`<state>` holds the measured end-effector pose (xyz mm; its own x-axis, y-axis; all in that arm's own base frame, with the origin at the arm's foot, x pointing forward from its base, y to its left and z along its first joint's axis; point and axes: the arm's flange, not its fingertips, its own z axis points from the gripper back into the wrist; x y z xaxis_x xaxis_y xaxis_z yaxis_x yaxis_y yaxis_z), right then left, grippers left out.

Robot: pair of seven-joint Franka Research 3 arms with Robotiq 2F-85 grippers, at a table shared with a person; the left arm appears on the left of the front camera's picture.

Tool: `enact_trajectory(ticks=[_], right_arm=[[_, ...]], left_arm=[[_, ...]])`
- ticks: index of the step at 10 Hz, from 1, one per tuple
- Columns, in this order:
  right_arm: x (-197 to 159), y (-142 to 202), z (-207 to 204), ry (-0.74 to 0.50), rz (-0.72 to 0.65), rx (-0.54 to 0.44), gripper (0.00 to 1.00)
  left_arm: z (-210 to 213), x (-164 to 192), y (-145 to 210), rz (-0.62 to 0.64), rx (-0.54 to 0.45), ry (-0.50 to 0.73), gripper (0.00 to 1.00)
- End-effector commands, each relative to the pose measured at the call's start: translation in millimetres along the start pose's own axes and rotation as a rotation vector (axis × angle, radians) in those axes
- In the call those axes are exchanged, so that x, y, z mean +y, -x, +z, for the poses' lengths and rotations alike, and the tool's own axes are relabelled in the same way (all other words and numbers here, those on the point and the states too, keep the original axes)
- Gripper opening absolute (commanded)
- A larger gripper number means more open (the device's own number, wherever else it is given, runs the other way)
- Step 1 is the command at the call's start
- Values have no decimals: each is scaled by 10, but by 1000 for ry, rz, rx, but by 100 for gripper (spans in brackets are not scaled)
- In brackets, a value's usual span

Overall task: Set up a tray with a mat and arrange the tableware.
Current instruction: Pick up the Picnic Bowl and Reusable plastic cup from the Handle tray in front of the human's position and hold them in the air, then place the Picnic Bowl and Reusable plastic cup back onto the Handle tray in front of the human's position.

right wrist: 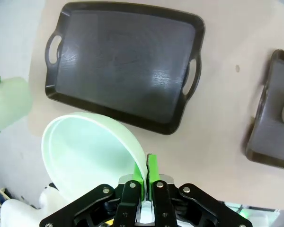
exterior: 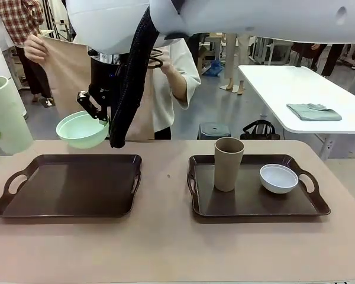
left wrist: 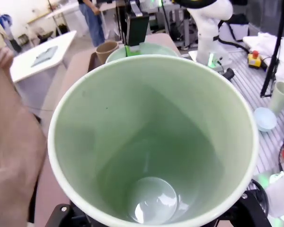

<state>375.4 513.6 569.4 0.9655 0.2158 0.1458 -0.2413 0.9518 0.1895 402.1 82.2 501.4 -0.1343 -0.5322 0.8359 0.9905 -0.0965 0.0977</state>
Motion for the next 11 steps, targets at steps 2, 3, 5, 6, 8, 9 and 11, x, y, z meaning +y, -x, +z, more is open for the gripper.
enact_trajectory(ticks=[2,3,5,6,8,9,11], right_arm=[[25,38,30,3,7,0,0],[25,38,30,3,7,0,0],[25,38,30,3,7,0,0],[25,38,30,3,7,0,0],[25,38,30,3,7,0,0],[25,38,30,3,7,0,0],[25,38,30,3,7,0,0]], left_arm=[[-34,104,136,9,-3,17,0],[-34,104,136,9,-3,17,0],[-34,104,136,9,-3,17,0],[-34,104,136,9,-3,17,0],[-34,104,136,9,-3,17,0],[-34,104,136,9,-3,17,0],[-34,104,136,9,-3,17,0]])
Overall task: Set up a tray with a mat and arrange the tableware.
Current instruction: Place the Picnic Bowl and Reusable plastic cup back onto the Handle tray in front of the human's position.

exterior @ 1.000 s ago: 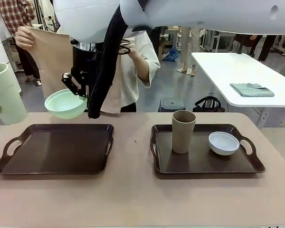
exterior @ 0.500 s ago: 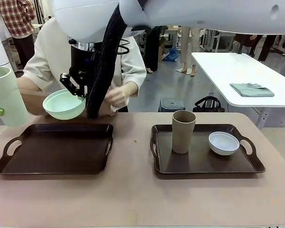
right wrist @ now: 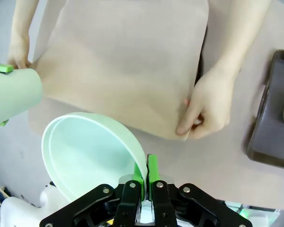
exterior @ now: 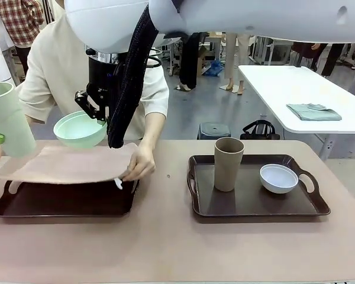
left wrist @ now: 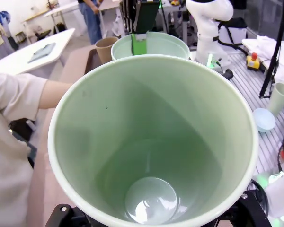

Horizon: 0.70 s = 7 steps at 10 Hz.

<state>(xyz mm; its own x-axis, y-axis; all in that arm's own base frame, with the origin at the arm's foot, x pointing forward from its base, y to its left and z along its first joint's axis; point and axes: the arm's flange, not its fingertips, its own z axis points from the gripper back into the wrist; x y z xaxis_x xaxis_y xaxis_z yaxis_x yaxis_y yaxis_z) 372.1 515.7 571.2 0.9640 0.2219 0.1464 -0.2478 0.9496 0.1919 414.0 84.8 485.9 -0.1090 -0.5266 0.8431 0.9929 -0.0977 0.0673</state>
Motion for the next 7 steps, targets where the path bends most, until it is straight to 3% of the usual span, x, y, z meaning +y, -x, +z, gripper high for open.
enact_trajectory(ticks=[1,7], right_arm=[[-6,13,14,6,0,-1,0],[-6,13,14,6,0,-1,0]], left_arm=[[25,2,-24,-17,7,0,0],[25,2,-24,-17,7,0,0]])
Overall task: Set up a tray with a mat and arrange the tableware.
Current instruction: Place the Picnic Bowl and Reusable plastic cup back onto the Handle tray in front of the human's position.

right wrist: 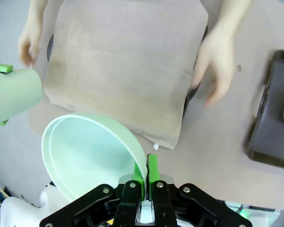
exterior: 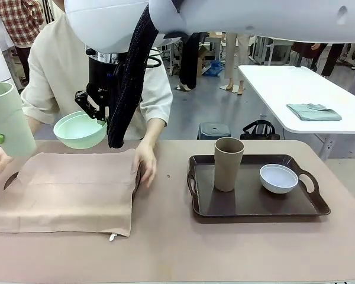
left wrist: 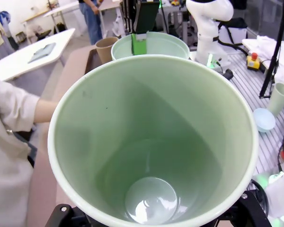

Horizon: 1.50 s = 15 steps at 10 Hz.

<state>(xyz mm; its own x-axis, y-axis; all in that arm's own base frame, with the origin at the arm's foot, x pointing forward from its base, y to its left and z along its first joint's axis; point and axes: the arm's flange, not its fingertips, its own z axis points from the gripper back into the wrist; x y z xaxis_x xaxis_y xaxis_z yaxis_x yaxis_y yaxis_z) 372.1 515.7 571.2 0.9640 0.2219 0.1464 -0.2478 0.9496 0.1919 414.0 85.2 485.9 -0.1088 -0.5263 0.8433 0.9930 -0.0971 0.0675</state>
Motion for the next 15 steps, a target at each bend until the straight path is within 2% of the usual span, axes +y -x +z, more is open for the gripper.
enact_trajectory(ticks=[1,13,14,15], right_arm=[[-6,13,14,6,0,-1,0],[-6,13,14,6,0,-1,0],[0,0,0,0,0,0,5],[-68,-75,-140,-13,55,-72,5]], left_arm=[[22,3,-25,-17,7,0,0],[22,3,-25,-17,7,0,0],[22,3,-25,-17,7,0,0],[0,0,0,0,0,0,84]])
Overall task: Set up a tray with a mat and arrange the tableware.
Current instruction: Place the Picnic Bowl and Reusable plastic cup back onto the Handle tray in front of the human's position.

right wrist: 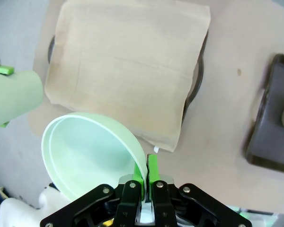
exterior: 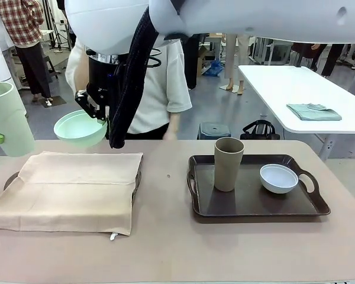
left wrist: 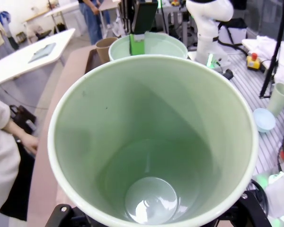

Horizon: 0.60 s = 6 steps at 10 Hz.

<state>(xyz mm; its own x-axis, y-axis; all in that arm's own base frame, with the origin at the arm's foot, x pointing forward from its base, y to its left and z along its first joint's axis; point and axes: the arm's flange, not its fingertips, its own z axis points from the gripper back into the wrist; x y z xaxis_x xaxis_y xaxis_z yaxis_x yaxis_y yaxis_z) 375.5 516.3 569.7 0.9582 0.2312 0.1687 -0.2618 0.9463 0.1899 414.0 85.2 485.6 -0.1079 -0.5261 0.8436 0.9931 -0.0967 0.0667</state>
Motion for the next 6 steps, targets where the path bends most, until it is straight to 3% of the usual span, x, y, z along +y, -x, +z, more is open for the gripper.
enact_trajectory(ticks=[1,4,6], right_arm=[[-122,-144,-372,-16,62,-55,5],[-257,-392,-1026,-1,78,-31,5],[-320,-450,-1319,2,69,11,5]], left_arm=[[-118,94,141,-24,9,-15,84],[-478,268,514,-27,59,37,84],[-639,363,737,-43,26,36,84]])
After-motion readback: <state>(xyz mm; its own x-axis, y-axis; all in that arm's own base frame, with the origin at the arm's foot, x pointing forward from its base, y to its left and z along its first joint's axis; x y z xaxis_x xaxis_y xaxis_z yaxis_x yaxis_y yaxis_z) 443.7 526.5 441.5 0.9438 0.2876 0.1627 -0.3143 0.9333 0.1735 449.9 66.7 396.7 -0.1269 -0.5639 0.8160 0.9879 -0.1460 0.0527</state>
